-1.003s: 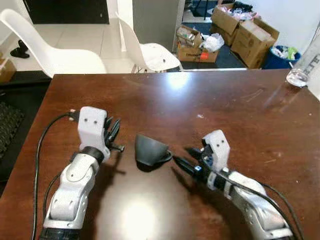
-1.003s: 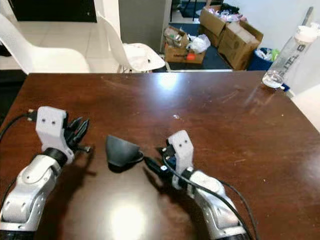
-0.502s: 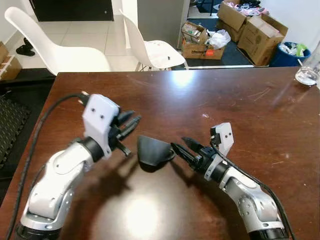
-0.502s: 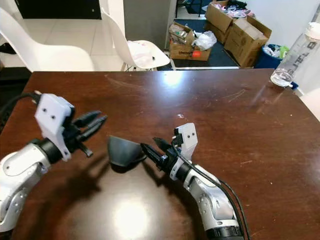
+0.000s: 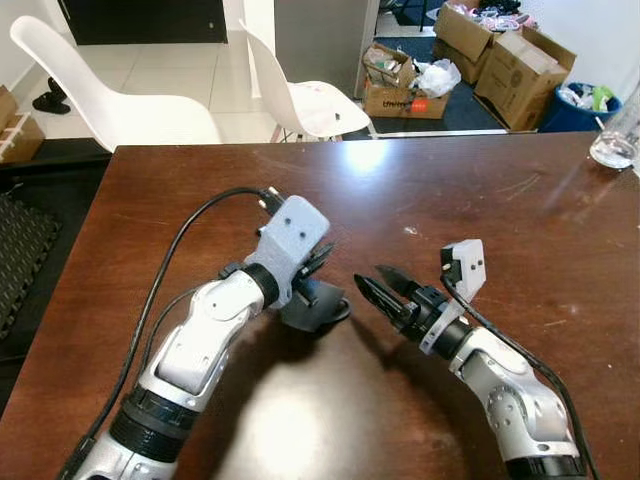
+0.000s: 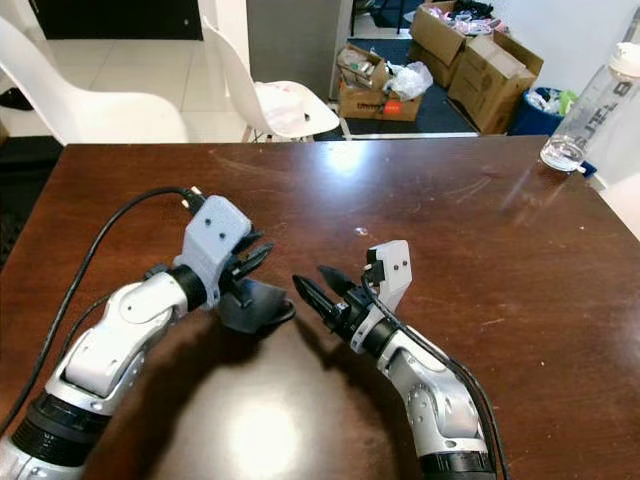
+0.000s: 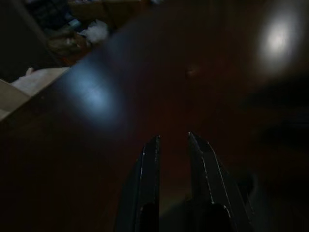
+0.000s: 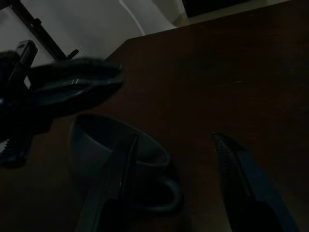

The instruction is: Setting the table

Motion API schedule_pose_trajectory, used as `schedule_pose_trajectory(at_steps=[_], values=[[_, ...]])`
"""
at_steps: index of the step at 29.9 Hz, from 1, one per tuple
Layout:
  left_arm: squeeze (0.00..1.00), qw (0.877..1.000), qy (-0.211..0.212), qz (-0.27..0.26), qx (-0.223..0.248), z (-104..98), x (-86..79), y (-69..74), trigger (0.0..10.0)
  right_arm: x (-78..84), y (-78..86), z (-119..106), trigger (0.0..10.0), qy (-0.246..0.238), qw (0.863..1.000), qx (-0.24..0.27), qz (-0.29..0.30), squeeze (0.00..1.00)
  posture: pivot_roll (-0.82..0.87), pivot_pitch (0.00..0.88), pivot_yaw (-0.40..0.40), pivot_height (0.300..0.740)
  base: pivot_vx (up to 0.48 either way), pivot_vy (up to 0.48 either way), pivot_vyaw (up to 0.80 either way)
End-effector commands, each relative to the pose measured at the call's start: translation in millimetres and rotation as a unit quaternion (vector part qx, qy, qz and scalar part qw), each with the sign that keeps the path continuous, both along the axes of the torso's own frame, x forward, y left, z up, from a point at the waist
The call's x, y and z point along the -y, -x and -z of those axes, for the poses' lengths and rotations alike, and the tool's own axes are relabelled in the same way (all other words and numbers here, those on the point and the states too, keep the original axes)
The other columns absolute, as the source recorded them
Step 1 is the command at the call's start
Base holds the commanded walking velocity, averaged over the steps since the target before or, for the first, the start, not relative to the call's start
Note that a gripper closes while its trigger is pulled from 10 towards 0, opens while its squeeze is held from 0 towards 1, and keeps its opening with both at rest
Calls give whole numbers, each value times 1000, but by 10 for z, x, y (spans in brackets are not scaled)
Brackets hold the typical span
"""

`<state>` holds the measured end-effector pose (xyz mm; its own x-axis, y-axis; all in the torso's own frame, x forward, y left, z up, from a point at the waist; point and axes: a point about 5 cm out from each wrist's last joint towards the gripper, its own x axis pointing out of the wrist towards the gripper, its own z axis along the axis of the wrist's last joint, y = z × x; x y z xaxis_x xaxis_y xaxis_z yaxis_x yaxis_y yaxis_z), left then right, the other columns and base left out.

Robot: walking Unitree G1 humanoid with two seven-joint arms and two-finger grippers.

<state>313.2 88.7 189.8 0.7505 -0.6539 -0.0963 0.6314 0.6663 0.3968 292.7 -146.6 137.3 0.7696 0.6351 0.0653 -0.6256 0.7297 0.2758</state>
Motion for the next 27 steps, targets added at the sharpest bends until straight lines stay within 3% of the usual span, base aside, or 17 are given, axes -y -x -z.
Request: schedule_pose_trajectory(at_steps=[1,7,11,18,21,27], values=[[0,999,-43,14,-16,59,-124,45,10000,52,21,21,10000,-4,1000,-5,9,0,-8,87,81,740,0,0,0],[0,994,-92,30,-50,125,-383,179,10000,68,6,19,10000,-2,1000,-5,10,0,-3,88,81,740,0,0,0],[0,994,-75,26,-75,133,-496,309,10000,96,-35,-20,10000,-1,1000,-1,13,0,4,86,73,740,0,0,0],[0,992,-44,57,-100,102,-446,506,10000,127,-59,-27,10000,5,1000,0,13,0,6,82,65,740,0,0,0],[0,987,28,92,-132,33,-270,604,10000,117,-83,-18,10000,8,1000,-2,13,0,3,76,64,740,0,0,0],[0,980,37,130,-147,45,-144,683,10000,97,-86,-23,10000,10,1000,-2,10,0,-11,71,64,740,0,0,0]])
